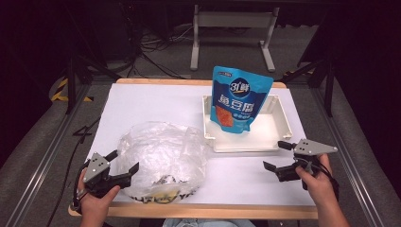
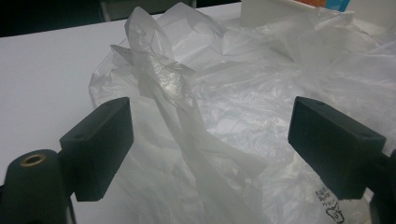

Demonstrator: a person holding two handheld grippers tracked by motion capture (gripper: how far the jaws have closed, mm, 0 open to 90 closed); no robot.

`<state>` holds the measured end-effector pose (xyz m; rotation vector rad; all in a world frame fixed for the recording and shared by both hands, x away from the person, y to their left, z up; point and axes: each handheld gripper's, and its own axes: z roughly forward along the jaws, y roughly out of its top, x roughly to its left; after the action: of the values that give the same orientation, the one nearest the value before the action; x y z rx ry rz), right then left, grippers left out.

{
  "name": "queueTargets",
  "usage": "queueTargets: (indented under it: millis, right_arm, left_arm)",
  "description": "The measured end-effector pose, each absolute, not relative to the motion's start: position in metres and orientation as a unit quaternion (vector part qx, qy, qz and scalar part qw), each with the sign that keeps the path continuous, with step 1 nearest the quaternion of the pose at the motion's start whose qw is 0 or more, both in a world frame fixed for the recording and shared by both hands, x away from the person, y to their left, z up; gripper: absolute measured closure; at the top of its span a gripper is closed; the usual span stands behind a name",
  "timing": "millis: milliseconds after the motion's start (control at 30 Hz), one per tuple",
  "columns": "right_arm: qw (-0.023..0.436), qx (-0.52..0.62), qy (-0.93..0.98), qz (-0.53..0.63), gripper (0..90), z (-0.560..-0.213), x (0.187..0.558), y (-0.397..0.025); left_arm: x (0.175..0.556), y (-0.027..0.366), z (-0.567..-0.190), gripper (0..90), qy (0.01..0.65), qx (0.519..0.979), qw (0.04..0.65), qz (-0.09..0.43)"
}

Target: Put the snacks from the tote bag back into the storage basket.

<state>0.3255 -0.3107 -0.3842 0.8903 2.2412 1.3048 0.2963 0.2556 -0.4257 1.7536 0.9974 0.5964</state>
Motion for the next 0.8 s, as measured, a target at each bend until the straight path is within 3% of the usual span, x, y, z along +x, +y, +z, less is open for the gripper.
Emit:
queueTargets:
  millis: [367, 800]
  right_arm:
    - [0.185, 0.323, 0.802, 0.467, 5.8, -0.424, 0.329, -0.308]
    - [0.178, 0.325, 0.809, 0.456, 5.8, -0.435, 0.328, -0.306]
  left_arm:
    - [0.296, 0.257, -0.425, 15.1, 0.408, 0.723, 0.501, 0.243]
    - [0.298, 0.256, -0.426, 14.7, 0.409, 0.724, 0.502, 0.239]
